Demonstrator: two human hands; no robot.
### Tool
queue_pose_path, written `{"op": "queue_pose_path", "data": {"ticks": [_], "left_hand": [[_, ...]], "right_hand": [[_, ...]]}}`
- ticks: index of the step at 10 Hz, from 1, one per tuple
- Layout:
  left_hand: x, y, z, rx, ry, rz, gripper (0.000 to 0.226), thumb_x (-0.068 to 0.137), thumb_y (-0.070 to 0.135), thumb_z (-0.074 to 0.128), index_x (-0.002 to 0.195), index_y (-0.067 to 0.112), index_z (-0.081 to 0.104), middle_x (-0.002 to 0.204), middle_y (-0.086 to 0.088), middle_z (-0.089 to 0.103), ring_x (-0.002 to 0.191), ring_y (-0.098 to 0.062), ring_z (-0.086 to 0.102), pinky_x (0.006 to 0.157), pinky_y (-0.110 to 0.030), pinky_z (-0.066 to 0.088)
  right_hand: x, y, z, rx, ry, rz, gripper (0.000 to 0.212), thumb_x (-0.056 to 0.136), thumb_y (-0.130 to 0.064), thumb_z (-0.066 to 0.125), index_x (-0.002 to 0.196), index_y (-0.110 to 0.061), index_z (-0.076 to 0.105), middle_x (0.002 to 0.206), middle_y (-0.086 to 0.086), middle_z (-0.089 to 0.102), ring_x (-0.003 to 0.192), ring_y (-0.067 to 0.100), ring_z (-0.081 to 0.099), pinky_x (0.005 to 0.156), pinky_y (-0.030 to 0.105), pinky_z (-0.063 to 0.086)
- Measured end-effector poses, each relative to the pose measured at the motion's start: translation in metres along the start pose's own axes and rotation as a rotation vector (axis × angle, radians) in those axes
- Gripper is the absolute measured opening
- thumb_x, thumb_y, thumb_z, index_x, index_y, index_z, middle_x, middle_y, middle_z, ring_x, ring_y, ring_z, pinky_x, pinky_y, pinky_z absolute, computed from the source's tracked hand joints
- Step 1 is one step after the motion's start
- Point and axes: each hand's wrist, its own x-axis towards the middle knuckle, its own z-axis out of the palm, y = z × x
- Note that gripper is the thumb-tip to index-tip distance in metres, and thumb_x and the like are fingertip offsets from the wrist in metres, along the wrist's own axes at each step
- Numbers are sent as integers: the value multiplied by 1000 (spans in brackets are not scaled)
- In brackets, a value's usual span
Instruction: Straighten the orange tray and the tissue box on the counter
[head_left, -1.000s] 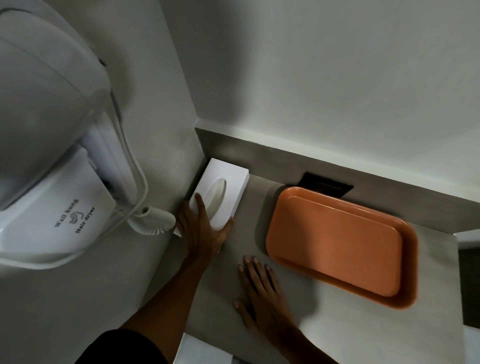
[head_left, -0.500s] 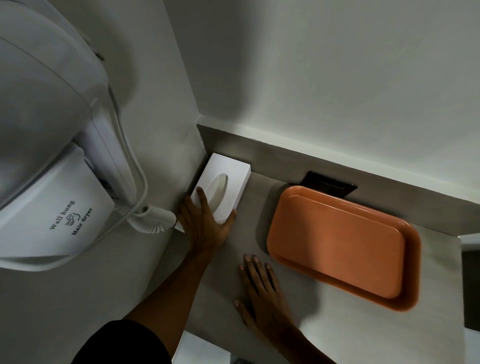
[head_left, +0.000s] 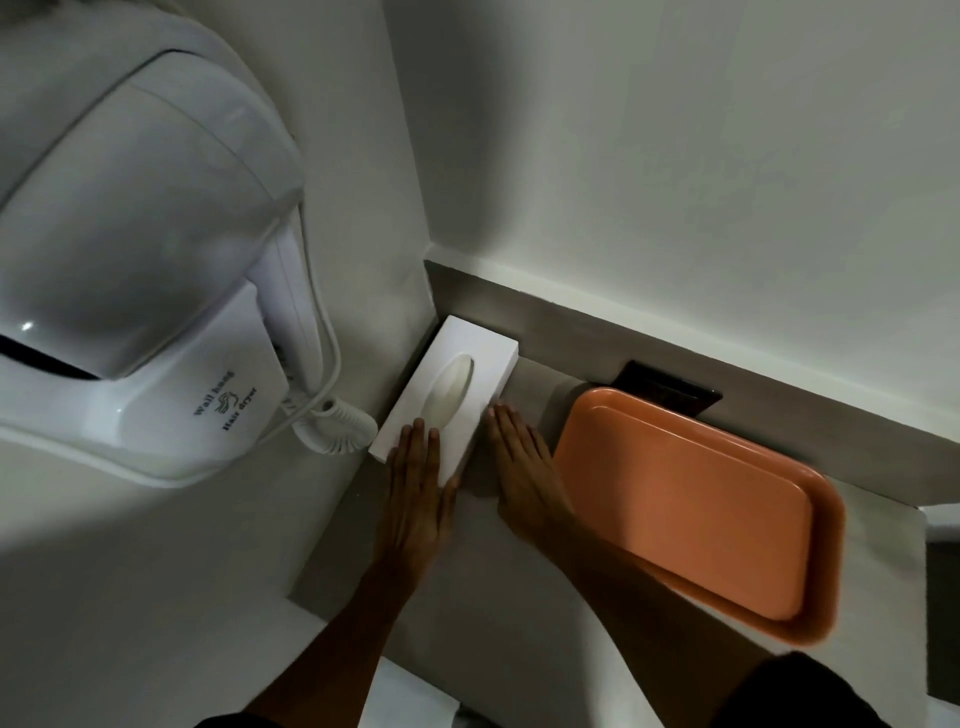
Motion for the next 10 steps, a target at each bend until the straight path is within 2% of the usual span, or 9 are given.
{"op": "queue_pose_path", "data": {"ticks": [1, 2, 3, 4, 5, 6, 7, 8, 10], "left_hand": [[-2, -1, 3, 14, -8, 13, 70, 110, 40, 52, 165, 0, 33, 176, -21, 28, 167, -35, 24, 134, -56, 31], [1, -2, 4, 43, -23, 1, 69, 111, 42, 46, 164, -1, 35, 175, -21, 30, 165, -35, 28, 134, -56, 30], [2, -3, 6, 54, -43, -5, 69, 112, 44, 43, 164, -1, 35, 175, -21, 31, 165, -36, 28, 133, -57, 31], [5, -8, 7, 98, -48, -28, 70, 114, 46, 34, 166, 0, 29, 177, -20, 26, 166, -35, 24, 135, -55, 27], [11, -18, 6, 123, -19, 13, 71, 112, 43, 47, 166, 0, 29, 177, -19, 25, 167, -35, 24, 137, -52, 23], [11, -23, 5, 138, -11, 54, 75, 108, 40, 59, 165, 0, 32, 175, -20, 30, 166, -35, 26, 137, -52, 23], [12, -21, 1, 160, -20, 52, 71, 110, 41, 54, 163, -2, 35, 173, -22, 34, 164, -37, 30, 133, -57, 31], [12, -20, -2, 129, -36, 49, 70, 113, 47, 38, 162, -3, 38, 172, -23, 37, 162, -39, 34, 131, -59, 33], [13, -10, -24, 42, -82, 67, 78, 106, 52, 46, 165, 2, 35, 176, -18, 31, 165, -36, 29, 132, -60, 29]], "right_hand": [[11, 4, 5, -74, 1, -79, 119, 85, 13, 64, 178, -10, -8, 186, 10, -18, 174, 28, -15, 142, 44, -4], [15, 6, 8, -90, -3, -101, 113, 87, 9, 61, 177, -6, -5, 187, 12, -14, 175, 30, -11, 144, 49, 5], [18, 9, 10, -104, -6, -125, 91, 106, -11, 55, 178, -6, -2, 188, 12, -10, 175, 30, -7, 143, 52, 12], [32, 10, 11, -84, -60, -126, 80, 117, -46, 36, 179, -10, 1, 189, 8, -9, 176, 27, -5, 144, 51, 11], [47, 10, 8, -118, -85, -141, 87, 114, -58, 34, 179, -11, 0, 189, 7, -10, 176, 27, -5, 144, 52, 10], [49, 12, 9, -142, -92, -153, 91, 115, -59, 42, 179, -11, -1, 188, 8, -11, 176, 28, -5, 143, 52, 11], [49, 11, 6, -120, -92, -137, 90, 115, -57, 44, 179, -11, 0, 188, 7, -11, 176, 26, -6, 143, 52, 11], [45, 9, 4, -83, -79, -92, 87, 116, -56, 44, 179, -12, 1, 189, 5, -8, 176, 22, -7, 144, 49, 9], [-1, 12, -14, 11, 34, 43, 81, 118, -51, 42, 178, -16, 1, 179, -5, -18, 168, 12, -15, 144, 42, 5]]}}
